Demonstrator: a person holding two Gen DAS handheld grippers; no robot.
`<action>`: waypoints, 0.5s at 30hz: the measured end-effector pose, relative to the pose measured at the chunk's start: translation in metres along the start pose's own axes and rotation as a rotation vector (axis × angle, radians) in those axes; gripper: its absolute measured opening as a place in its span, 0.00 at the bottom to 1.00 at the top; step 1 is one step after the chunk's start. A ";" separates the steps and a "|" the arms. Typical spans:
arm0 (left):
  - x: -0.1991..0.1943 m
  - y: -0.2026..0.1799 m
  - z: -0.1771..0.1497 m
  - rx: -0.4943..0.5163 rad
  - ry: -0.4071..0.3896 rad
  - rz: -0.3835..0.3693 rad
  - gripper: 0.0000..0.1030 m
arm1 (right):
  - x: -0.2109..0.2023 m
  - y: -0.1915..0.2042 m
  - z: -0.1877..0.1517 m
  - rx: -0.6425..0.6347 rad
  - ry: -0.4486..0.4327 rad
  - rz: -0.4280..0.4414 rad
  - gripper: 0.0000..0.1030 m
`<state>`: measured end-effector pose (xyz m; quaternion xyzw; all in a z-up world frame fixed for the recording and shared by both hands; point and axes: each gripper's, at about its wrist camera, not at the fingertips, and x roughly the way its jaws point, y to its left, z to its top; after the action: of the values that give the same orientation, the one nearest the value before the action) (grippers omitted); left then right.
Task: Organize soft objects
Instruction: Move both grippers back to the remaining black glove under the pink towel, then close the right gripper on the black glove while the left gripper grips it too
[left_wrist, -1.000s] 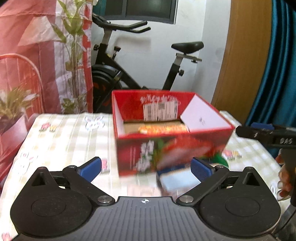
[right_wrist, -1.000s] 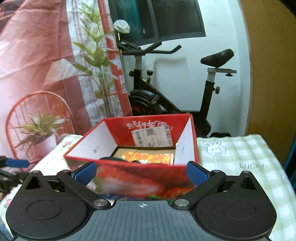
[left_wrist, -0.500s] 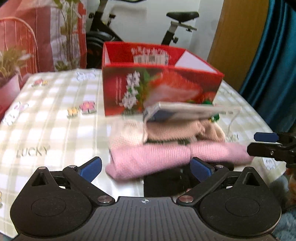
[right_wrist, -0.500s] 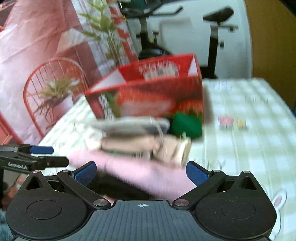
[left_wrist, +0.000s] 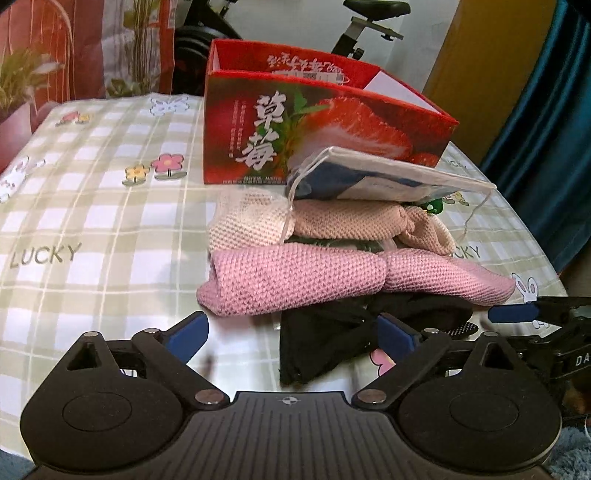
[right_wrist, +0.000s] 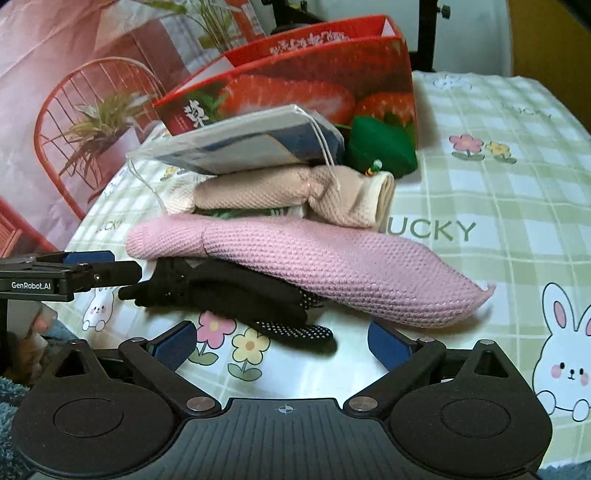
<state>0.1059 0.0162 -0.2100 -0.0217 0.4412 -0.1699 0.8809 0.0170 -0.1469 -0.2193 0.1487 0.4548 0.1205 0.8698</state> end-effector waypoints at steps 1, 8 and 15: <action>0.002 0.001 -0.001 -0.007 0.005 -0.005 0.93 | 0.004 -0.002 0.001 0.006 0.016 0.000 0.95; 0.009 0.005 -0.003 -0.031 0.016 -0.049 0.82 | 0.023 0.003 0.015 -0.045 0.056 -0.021 0.90; 0.022 0.004 -0.006 -0.026 0.038 -0.097 0.58 | 0.033 0.025 0.027 -0.182 -0.017 -0.042 0.79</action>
<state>0.1141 0.0137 -0.2312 -0.0510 0.4585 -0.2070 0.8627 0.0554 -0.1165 -0.2204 0.0607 0.4377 0.1416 0.8858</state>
